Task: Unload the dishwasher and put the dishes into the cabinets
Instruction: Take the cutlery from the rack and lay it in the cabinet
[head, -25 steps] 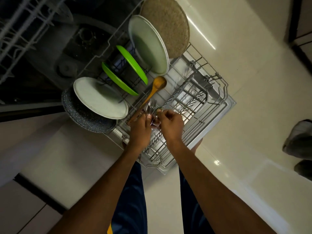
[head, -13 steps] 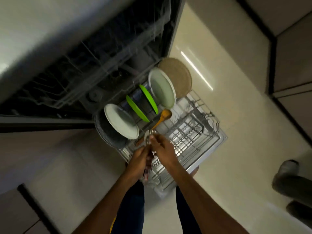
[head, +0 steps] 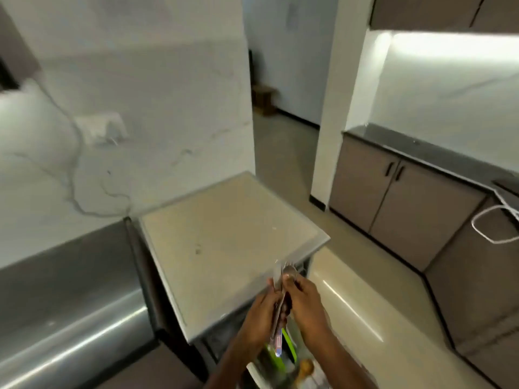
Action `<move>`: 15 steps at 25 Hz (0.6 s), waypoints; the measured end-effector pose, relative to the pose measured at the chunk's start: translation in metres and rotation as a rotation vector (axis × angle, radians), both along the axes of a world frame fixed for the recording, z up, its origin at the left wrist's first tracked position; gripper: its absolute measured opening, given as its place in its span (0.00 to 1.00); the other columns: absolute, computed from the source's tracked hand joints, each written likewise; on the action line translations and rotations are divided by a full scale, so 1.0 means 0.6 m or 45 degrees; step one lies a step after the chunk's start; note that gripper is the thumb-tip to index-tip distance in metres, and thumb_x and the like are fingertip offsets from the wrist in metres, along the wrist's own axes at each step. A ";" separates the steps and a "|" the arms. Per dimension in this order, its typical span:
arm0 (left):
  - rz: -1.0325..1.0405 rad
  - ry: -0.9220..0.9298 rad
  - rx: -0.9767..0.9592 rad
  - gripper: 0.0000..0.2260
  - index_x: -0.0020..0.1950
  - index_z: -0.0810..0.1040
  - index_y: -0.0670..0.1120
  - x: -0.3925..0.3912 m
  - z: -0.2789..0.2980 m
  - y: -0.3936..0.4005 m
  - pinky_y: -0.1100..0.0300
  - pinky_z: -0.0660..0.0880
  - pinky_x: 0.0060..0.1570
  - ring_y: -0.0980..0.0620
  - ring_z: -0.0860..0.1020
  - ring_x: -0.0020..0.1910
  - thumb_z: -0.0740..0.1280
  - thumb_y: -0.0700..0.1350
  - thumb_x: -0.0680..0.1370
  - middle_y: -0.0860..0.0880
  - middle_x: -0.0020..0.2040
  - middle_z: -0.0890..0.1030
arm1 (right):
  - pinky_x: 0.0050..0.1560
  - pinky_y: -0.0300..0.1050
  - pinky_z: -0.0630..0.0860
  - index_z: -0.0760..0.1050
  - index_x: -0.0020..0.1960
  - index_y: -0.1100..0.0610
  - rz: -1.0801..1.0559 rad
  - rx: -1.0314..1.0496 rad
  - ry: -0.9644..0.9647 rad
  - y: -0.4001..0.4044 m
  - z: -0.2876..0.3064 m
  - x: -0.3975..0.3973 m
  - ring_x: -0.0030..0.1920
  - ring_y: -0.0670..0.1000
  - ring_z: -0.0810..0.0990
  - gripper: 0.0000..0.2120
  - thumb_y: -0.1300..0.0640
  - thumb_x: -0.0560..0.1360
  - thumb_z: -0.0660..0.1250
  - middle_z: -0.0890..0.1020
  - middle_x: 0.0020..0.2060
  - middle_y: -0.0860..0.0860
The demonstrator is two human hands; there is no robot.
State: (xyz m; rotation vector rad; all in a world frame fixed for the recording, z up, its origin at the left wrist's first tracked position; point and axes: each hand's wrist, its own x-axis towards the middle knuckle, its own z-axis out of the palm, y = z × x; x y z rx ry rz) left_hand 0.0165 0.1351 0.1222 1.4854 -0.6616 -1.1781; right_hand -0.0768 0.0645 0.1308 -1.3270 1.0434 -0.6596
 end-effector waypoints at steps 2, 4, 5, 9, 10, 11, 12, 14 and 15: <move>-0.086 -0.255 -0.169 0.14 0.51 0.83 0.44 0.017 0.133 0.032 0.55 0.75 0.50 0.51 0.81 0.45 0.66 0.54 0.83 0.43 0.45 0.85 | 0.57 0.52 0.82 0.83 0.52 0.59 0.094 -0.054 -0.180 0.008 0.133 0.018 0.51 0.55 0.88 0.14 0.56 0.87 0.60 0.90 0.47 0.52; -0.020 -0.511 -0.233 0.16 0.49 0.81 0.48 0.018 0.246 0.072 0.57 0.76 0.46 0.54 0.80 0.40 0.61 0.56 0.86 0.50 0.40 0.83 | 0.53 0.51 0.82 0.82 0.54 0.59 0.259 -0.162 -0.318 0.023 0.255 0.027 0.51 0.56 0.88 0.15 0.54 0.88 0.58 0.89 0.48 0.51; 0.080 -0.588 -0.259 0.16 0.49 0.81 0.48 0.012 0.295 0.091 0.58 0.76 0.45 0.54 0.79 0.39 0.60 0.56 0.86 0.51 0.39 0.82 | 0.53 0.51 0.83 0.82 0.55 0.59 0.344 -0.219 -0.376 0.034 0.308 0.032 0.51 0.56 0.88 0.16 0.53 0.88 0.57 0.89 0.49 0.51; 0.657 -0.721 -0.392 0.14 0.51 0.81 0.47 -0.021 0.464 0.190 0.59 0.75 0.42 0.54 0.77 0.36 0.61 0.54 0.86 0.52 0.36 0.80 | 0.53 0.54 0.83 0.84 0.57 0.52 0.689 -0.417 -0.512 0.126 0.467 0.063 0.48 0.53 0.88 0.17 0.49 0.88 0.57 0.89 0.47 0.51; 0.769 -0.715 -0.432 0.12 0.54 0.82 0.47 -0.025 0.496 0.225 0.58 0.76 0.43 0.53 0.79 0.37 0.61 0.51 0.86 0.51 0.37 0.81 | 0.51 0.53 0.82 0.84 0.55 0.52 0.786 -0.451 -0.520 0.165 0.497 0.072 0.45 0.52 0.87 0.17 0.48 0.88 0.58 0.89 0.45 0.52; 0.879 -0.709 -0.463 0.11 0.57 0.82 0.47 -0.029 0.524 0.267 0.57 0.78 0.46 0.52 0.82 0.40 0.61 0.49 0.87 0.50 0.40 0.84 | 0.49 0.53 0.82 0.84 0.53 0.52 0.883 -0.448 -0.539 0.208 0.523 0.082 0.44 0.51 0.87 0.17 0.47 0.87 0.59 0.88 0.43 0.52; 0.982 -0.692 -0.492 0.11 0.61 0.83 0.48 -0.033 0.549 0.313 0.55 0.81 0.49 0.51 0.85 0.45 0.62 0.47 0.87 0.49 0.43 0.86 | 0.48 0.51 0.83 0.85 0.52 0.53 0.977 -0.421 -0.556 0.254 0.544 0.091 0.45 0.52 0.87 0.16 0.48 0.87 0.60 0.88 0.43 0.53; 1.168 -0.643 -0.535 0.11 0.64 0.83 0.46 -0.047 0.582 0.404 0.50 0.84 0.53 0.46 0.87 0.51 0.63 0.43 0.86 0.44 0.49 0.88 | 0.46 0.51 0.84 0.86 0.50 0.53 1.118 -0.387 -0.603 0.343 0.574 0.103 0.46 0.55 0.88 0.14 0.50 0.86 0.62 0.89 0.42 0.53; 1.280 -0.625 -0.544 0.11 0.63 0.84 0.45 -0.058 0.596 0.459 0.50 0.84 0.53 0.44 0.87 0.52 0.63 0.43 0.86 0.42 0.50 0.88 | 0.46 0.52 0.85 0.86 0.50 0.53 1.180 -0.386 -0.643 0.400 0.586 0.109 0.46 0.55 0.89 0.14 0.50 0.85 0.64 0.89 0.41 0.53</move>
